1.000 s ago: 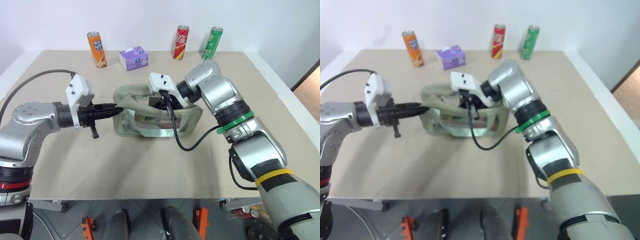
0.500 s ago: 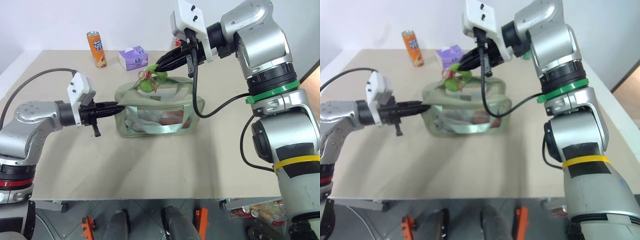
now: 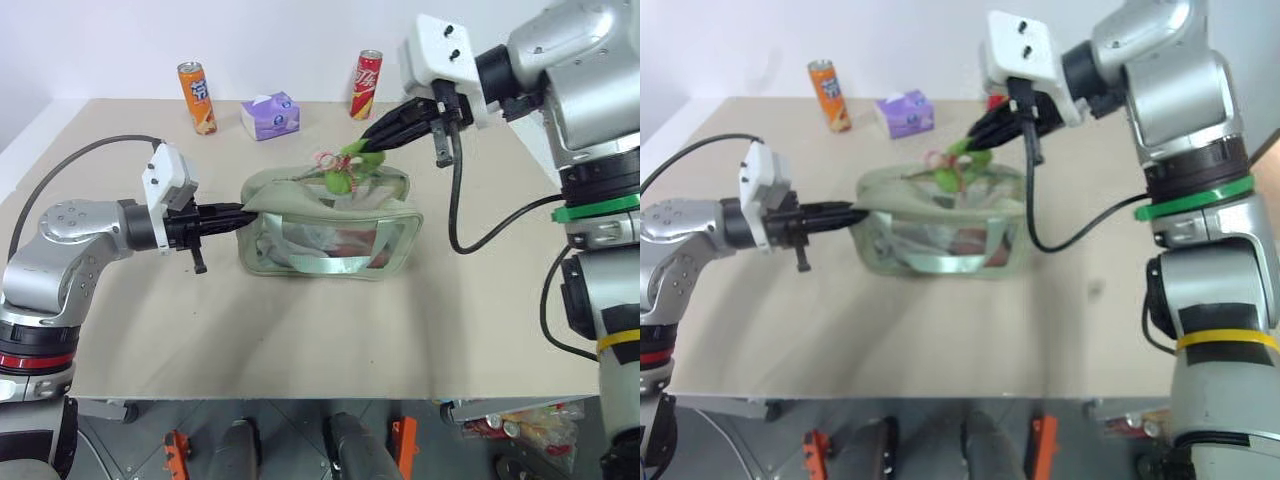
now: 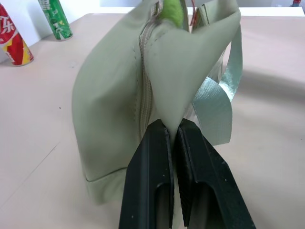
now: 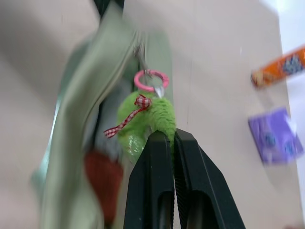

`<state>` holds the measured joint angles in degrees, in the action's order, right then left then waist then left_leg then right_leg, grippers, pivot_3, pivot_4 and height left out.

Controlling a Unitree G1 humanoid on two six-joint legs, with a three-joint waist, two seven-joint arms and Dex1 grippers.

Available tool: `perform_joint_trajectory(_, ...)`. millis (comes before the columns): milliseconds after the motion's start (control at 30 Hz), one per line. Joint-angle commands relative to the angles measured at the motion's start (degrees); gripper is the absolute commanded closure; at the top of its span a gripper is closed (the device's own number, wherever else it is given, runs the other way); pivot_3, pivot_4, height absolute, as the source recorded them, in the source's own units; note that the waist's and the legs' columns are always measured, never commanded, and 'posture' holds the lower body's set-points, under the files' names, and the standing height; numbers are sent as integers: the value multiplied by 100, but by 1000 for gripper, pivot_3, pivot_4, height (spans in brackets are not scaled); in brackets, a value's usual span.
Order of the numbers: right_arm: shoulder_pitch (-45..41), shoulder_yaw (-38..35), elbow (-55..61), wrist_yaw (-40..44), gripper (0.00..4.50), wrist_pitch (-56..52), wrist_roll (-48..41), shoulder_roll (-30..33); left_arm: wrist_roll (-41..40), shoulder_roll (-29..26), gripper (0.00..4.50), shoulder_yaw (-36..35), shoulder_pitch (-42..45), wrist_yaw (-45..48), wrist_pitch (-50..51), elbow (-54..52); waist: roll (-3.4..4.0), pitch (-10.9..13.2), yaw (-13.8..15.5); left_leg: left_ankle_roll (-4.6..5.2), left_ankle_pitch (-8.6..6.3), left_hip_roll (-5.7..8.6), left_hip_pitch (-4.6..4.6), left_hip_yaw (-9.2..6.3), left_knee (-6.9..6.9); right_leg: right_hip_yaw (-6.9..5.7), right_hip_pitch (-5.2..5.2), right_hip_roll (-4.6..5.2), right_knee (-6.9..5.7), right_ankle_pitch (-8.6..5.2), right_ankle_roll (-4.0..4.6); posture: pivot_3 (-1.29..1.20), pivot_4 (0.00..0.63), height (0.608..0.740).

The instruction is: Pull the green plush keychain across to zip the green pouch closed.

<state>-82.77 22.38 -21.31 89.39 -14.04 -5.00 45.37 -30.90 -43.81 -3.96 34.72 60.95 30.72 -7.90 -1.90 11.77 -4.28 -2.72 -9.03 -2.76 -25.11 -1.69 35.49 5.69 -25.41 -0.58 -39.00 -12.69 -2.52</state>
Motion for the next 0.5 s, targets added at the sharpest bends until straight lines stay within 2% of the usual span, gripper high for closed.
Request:
perform_joint_trajectory(33, -257, -47, -105, 311, 4481, 171, -137, 730, -11, -96, 4500, -160, 46, 58, -111, 1, 1, 1, -3, 0, 0, 2, 0, 1, 0, 0, -1, 2, 0, -3, -1, 0, 150, 740)
perform_joint_trajectory(200, -719, -47, -700, 311, 4481, 355, 52, 772, 64, -59, 4500, -87, 139, 127, -197, 159, 2, 2, -96, 0, 0, -3, 12, 11, -2, 7, -4, -2, -2, 2, 6, 0, 150, 740)
perform_joint_trajectory(500, -867, -203, -1508, 241, 4481, 1245, 764, 1158, 62, 2, 4500, -28, 156, 129, -258, 190, 2, 2, -103, 0, 0, 1, 7, 14, 0, 11, -2, 2, -2, 0, 0, 0, 150, 740)
